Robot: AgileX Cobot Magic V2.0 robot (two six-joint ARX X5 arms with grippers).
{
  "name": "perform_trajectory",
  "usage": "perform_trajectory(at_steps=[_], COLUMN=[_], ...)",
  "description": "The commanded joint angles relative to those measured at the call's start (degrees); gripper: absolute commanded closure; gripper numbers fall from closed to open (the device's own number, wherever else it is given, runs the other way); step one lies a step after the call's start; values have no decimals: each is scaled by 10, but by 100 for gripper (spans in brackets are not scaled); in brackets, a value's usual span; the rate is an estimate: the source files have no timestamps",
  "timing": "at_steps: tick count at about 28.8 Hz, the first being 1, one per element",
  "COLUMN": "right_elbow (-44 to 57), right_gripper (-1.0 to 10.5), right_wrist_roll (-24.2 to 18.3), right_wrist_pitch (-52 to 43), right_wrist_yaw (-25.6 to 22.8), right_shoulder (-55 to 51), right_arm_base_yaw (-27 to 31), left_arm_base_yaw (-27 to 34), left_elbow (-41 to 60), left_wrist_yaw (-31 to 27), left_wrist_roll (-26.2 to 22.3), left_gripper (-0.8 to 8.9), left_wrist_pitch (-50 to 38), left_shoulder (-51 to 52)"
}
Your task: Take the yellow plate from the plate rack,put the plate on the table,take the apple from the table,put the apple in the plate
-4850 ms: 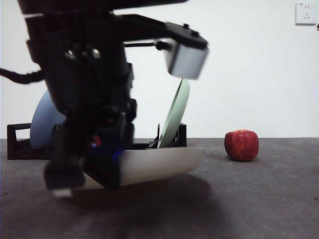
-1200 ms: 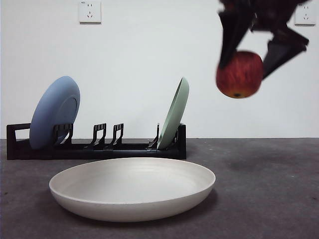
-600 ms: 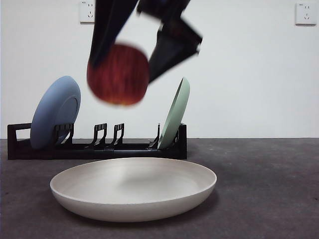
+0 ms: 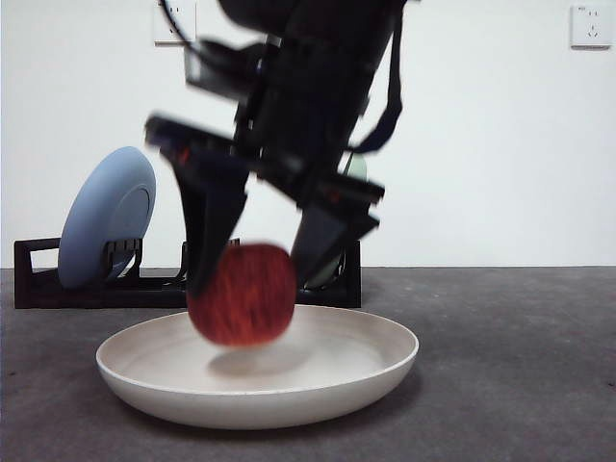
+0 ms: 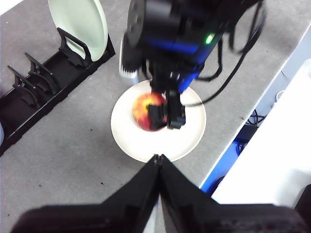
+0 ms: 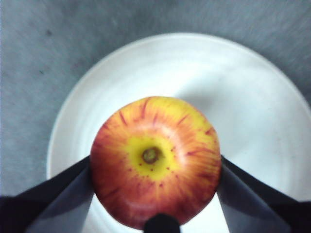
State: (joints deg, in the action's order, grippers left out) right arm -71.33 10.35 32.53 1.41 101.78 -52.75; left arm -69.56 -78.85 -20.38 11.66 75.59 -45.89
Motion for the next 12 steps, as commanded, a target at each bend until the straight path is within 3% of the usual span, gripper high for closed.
perform_trajectory(at_steps=[1,4,5,9,12], right_elbow=[4,4,4,3,2], right_gripper=[945,908,846,417,276], right_wrist_roll=[8,30,36,37,36], right_wrist_pitch=[-3,-3,-3,-8,1], right_wrist_yaw=[-2,-2,-2,-2,-2], right_shoulder=[23,36,38,37,33], right_arm_base_yaw=[-1,-1,-1,-1,-1], left_arm_base_yaw=[-2,-2,-2,-2,-2], left_elbow=[1,1,1,1,1], left_wrist_yaw=[0,0,0,0,0], left_wrist_roll=[5,5,5,3,2], left_gripper=[815,815,815,815,815], left_wrist_pitch=[-1,-1,-1,-1,-1], left_shoulder=[2,3,3,3,4])
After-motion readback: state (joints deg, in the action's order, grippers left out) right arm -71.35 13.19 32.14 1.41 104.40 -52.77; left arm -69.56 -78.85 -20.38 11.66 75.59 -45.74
